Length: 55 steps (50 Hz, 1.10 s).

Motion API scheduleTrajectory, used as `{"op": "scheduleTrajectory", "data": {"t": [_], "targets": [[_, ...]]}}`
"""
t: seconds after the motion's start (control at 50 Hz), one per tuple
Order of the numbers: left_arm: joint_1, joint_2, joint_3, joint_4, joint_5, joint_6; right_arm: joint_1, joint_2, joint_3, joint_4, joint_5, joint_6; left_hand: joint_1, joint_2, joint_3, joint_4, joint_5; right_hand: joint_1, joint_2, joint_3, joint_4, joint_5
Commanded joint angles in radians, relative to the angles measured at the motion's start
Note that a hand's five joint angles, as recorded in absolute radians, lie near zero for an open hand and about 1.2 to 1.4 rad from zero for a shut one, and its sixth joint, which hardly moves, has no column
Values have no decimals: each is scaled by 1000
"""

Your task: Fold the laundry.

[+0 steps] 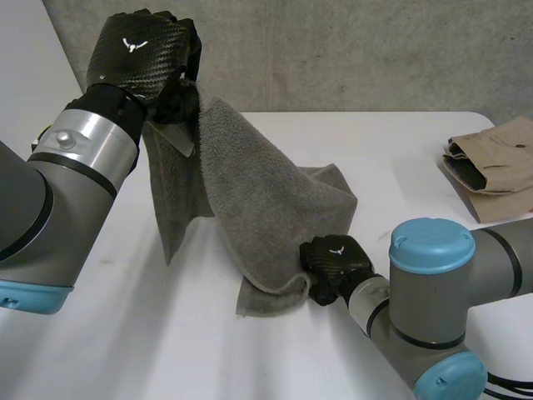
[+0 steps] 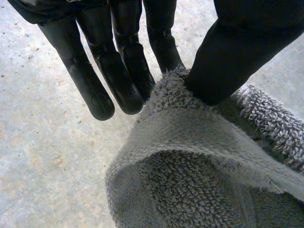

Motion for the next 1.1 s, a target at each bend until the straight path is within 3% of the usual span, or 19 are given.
{"op": "scheduleTrajectory", "data": {"t": [0.02, 0.12, 0.18, 0.32, 0.46, 0.52, 0.64, 0.66, 0.68, 0.7, 0.74, 0.82, 0.84, 0.92, 1.0, 1.1], "targets": [[0, 19, 3, -5, -2, -10, -11, -56, -15, -3, -16, 10, 238, 198, 204, 194, 258, 434, 265, 267, 261, 296], [3, 64, 5, -19, -2, -10, -59, -211, -39, 20, -16, -12, 238, 198, 204, 194, 258, 434, 265, 267, 261, 296], [7, 108, 5, -34, -2, -10, -184, -311, -90, 76, -32, -74, 238, 198, 204, 194, 258, 434, 265, 267, 261, 296], [27, 182, -6, -67, -1, -44, -371, -420, -356, 354, -173, -246, 238, 198, 204, 194, 258, 434, 265, 267, 261, 296], [35, 151, -37, -93, 7, -131, -386, -226, -603, 570, -209, -305, 238, 198, 204, 194, 258, 434, 265, 267, 261, 296], [33, 35, -44, -96, 2, -156, -374, -156, -653, 612, -208, -354, 238, 198, 204, 194, 258, 434, 265, 267, 261, 296], [35, -154, -15, -116, -7, -156, -328, 40, -700, 707, -185, -619, 238, 198, 204, 194, 258, 434, 265, 267, 261, 296], [36, -165, -9, -116, -9, -156, -316, 63, -700, 713, -182, -648, 238, 198, 204, 194, 258, 316, 147, 149, 143, 178], [38, -175, -3, -117, -12, -155, -287, 98, -699, 722, -167, -692, 238, 198, 204, 194, 258, -246, -415, -413, -419, -385], [46, -198, 8, -117, -18, -155, -275, 106, -693, 722, -156, -699, 238, 198, 204, 194, 258, -502, -671, -669, -674, -640], [55, -212, 12, -117, -22, -155, -262, 109, -680, 713, -130, -688, 238, 198, 204, 194, 258, -788, -957, -955, -960, -926], [104, -228, 20, -116, -24, -153, -253, 100, -651, 652, -81, -543, 238, 198, 204, 194, 258, -788, -957, -955, -960, -926], [111, -229, 20, -116, -24, -155, -254, 88, -628, 612, -67, -442, 238, 198, 204, 194, 258, -788, -957, -955, -960, -926], [128, -229, 23, -114, -22, -155, -305, -4, -517, 541, -62, -175, 238, 198, 204, 194, 258, -788, -957, -955, -960, -926], [130, -228, 26, -116, -22, -155, -382, -111, -376, 485, -81, 0, 238, 198, 204, 194, 258, -788, -957, -955, -960, -926], [130, -228, 26, -114, -22, -153, -426, -167, -190, 435, -107, -9, 238, 198, 204, 194, 258, -772, -941, -939, -944, -910]]}}
